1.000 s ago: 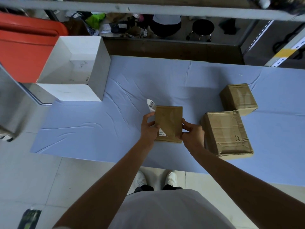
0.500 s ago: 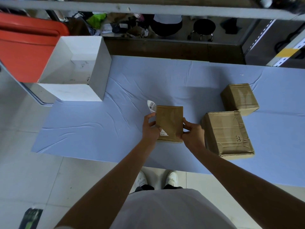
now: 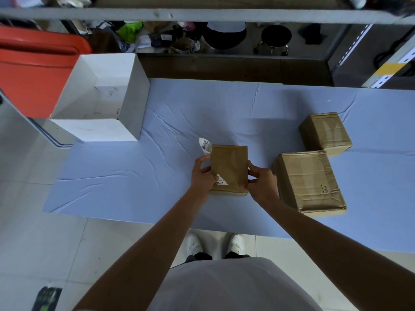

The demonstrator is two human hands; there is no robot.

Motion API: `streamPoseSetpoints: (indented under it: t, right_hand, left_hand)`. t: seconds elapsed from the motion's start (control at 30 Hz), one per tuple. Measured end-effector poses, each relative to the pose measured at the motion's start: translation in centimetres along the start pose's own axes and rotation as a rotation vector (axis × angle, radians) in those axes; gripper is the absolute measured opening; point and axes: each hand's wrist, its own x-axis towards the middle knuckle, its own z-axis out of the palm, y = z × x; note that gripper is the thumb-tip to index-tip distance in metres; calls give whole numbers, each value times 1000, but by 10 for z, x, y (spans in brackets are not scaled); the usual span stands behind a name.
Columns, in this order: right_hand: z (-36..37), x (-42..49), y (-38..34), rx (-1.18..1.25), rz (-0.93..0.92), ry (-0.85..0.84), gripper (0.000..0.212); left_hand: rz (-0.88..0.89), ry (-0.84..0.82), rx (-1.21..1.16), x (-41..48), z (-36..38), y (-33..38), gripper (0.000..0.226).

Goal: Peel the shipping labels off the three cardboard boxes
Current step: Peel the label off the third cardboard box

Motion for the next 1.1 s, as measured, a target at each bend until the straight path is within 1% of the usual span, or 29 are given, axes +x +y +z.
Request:
streamPoseSetpoints:
  t: [0.13,0.23,0.33,0.4,0.53,0.67,0.77,0.9,0.97,1.0,1.1]
  right_hand:
    - [-2,3,0,-21,12,-31,68]
    - [-3,4,1,-15,17,-35,66]
    - [-3,5,1,-19,23,-21,66]
    - [-3,6,2,-25,26,-21,68]
    - [-2,7,2,-29,32,-10,68]
    - [0,8,2,-33,28,-1,65]
    - [-1,9,2,-40,23,-3,64]
    - [-2,8,2,-32,35,-25,66]
    - [-2,9,2,-31,31,-27,65]
    - [-2,9,2,-29,31,-31,65]
    - [-1,10,1,-39,19,-67,66]
  left_hand:
    - [27,-44,16,1,-2,1,66]
    - [18,-42,30,4,-1,2,59]
    - [0,-1,26,8,2,2,48]
    - [7,20,45,11,4,-1,45]
    - [34,41,86,14,4,-5,49]
    - [17,-15,41,14,1,-3,56]
    - [16,-26,54,14,-2,-1,62]
    - [17,-76,38,15,-6,2,69]
    - [74,-89,68,14,-10,3,67]
    - [131,-75,123,14,-12,2,62]
    - [357,29,446,11,-18,-4,46]
